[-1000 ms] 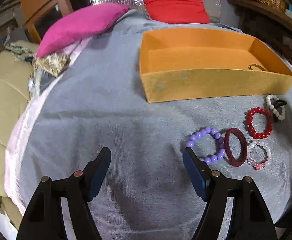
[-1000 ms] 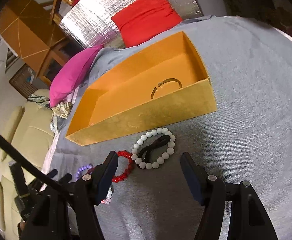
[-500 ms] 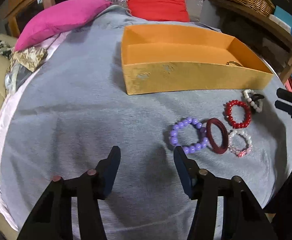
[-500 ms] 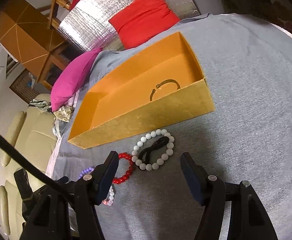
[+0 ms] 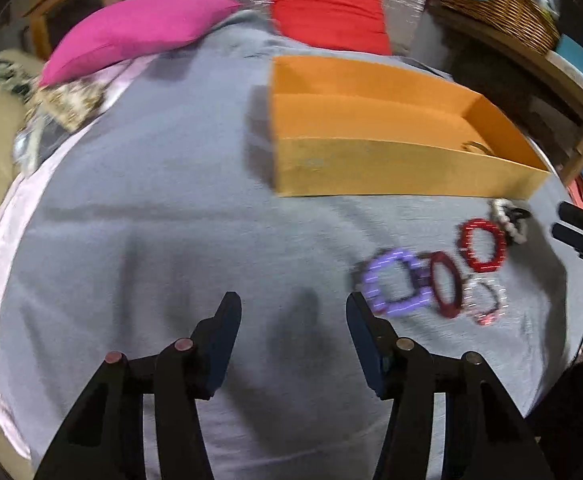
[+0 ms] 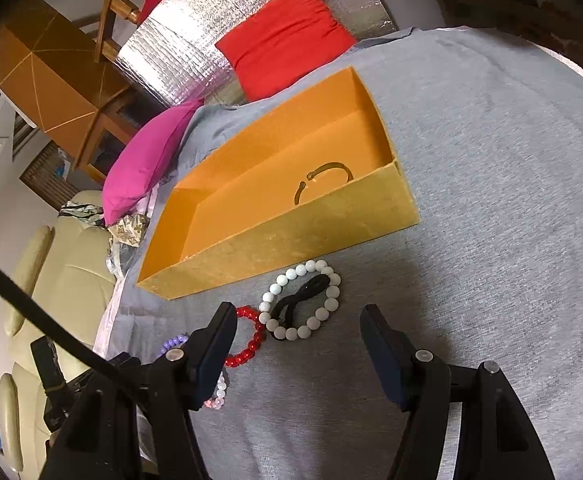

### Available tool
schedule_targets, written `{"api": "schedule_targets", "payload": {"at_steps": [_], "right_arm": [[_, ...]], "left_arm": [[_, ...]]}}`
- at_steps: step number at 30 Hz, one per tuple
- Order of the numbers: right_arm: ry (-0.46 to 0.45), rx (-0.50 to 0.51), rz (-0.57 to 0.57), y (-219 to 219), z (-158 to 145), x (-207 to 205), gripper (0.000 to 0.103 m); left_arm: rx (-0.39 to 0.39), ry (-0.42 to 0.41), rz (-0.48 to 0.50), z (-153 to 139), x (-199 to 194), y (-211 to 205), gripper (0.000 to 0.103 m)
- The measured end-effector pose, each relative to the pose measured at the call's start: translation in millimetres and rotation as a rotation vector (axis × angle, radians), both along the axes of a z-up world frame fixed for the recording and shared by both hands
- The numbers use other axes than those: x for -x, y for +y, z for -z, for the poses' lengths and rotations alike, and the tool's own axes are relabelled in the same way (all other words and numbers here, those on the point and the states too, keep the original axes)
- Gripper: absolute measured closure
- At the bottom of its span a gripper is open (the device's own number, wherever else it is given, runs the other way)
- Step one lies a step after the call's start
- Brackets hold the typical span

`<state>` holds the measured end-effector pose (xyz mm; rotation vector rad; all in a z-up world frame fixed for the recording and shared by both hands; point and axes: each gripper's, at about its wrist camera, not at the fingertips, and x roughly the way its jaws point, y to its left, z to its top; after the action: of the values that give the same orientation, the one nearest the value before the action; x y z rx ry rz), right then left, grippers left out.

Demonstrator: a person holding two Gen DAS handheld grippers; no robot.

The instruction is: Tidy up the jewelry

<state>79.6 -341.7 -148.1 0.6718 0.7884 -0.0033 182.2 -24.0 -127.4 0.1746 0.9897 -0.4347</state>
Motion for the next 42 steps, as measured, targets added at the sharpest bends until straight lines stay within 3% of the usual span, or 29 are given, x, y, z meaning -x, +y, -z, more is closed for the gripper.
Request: {"api": "schedule_targets", "payload": {"at_steps": [5,8,14,16,22,24,27,31,42], "right_arm": [[-0.009,-0.018,0.008,-1.6,0.4,-2.1,0.034],[-0.024,-0.093,0.023,-10.9,3.4,-2.8,0.036],[-0.023,-0.211,0.045,-21.1,12.9,-9.8,0.046],[-0.012,-0.196,0.062,-20.5,13.2,-14.5,0.046],[0.032,-0.161,0.073,-11.4,20.3,-31.4,0.062],[0.048,-0.144,0.071,-7.9,23.5,-35.8,0.085],[0.07,-0.091,0.055,0.4,23.1,-37.7,0.095],[-0.001,0.028,0.022,14.1,1.2,-28.6,0.096],[-0.263,-0.031,-0.088,26.9,-38.9,-9.8,0.096]], "left_arm": [[-0.02,0.043,0.057,11.7,-5.2,-35.4,0.048],[-0.018,0.067,0.095,17.6,-6.8,-48.8,0.069],[-0.016,0.071,0.119,22.0,-2.4,-61.6,0.093],[-0.005,0.068,0.124,21.3,-1.1,-61.1,0.093],[0.006,0.044,0.138,16.2,5.5,-62.2,0.093],[0.021,0.035,0.134,12.6,7.3,-60.0,0.093],[0.041,0.025,0.122,9.2,8.3,-47.3,0.093],[0.108,-0.001,0.088,-3.8,8.5,-28.0,0.093],[0.249,-0.127,0.103,-50.5,22.1,-17.2,0.093]]}}
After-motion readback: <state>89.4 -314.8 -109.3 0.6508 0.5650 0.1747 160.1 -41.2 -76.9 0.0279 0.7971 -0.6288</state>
